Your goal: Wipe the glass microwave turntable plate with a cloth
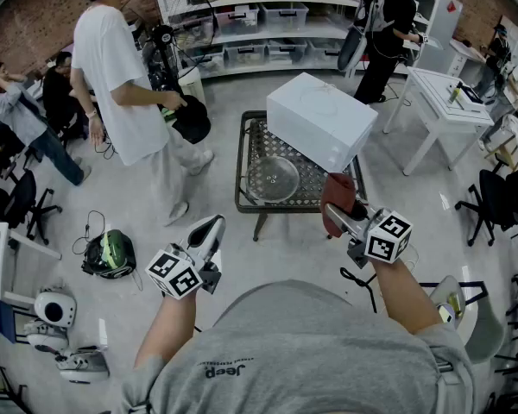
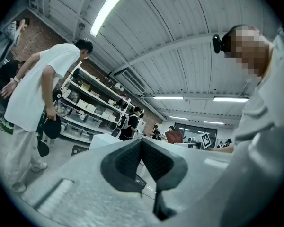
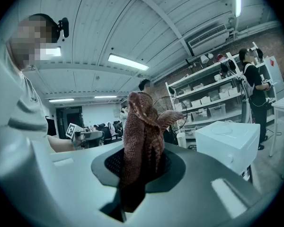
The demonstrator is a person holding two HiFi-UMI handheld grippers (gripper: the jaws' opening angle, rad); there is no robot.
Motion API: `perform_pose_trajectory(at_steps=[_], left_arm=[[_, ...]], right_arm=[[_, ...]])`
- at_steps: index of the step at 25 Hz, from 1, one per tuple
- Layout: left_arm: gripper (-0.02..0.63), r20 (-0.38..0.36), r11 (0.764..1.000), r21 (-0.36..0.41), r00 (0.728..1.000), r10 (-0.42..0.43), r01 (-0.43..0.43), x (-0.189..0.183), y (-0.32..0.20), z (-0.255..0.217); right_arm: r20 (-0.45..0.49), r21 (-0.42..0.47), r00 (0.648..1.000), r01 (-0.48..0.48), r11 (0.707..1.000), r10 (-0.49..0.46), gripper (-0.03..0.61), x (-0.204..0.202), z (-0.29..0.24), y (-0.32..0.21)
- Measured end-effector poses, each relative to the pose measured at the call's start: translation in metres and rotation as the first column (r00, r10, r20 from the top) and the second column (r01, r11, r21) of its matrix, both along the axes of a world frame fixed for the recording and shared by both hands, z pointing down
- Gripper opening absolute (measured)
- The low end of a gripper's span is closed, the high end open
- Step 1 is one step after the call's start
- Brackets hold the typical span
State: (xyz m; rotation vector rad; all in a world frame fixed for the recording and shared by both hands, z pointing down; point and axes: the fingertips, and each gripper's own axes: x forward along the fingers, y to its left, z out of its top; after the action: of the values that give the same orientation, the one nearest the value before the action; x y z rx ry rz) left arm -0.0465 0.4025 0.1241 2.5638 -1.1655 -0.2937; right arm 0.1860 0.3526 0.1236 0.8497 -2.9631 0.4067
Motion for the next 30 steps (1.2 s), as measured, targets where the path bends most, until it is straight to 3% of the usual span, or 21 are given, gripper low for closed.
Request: perform_pose_trajectory(at_steps=[11, 16, 30], left_arm=[[-0.002, 0.008, 1.000, -0.001, 1.000, 0.002, -0.002, 0.015, -0.004, 0.001], [-0.002, 0.026, 1.000, -0.004, 1.000, -0.002, 0.002, 0.019, -0.006, 0.002], [-0.002, 0.081, 0.996, -0.054, 0.994, -0.070, 0.074, 0.117, -0.012, 0.005]], right_arm=[[0.008, 0.000, 1.000, 0.005, 1.000, -0.005, 0.074, 0.015, 0.000, -0.004], [0.057, -0.028, 0.998, 0.013, 1.000, -0.011, 0.075, 0.019, -0.002, -0.007], [0.059, 0.000, 0.998, 0.035, 0.999, -0.035, 0.075, 0.134, 0.018, -0.016]])
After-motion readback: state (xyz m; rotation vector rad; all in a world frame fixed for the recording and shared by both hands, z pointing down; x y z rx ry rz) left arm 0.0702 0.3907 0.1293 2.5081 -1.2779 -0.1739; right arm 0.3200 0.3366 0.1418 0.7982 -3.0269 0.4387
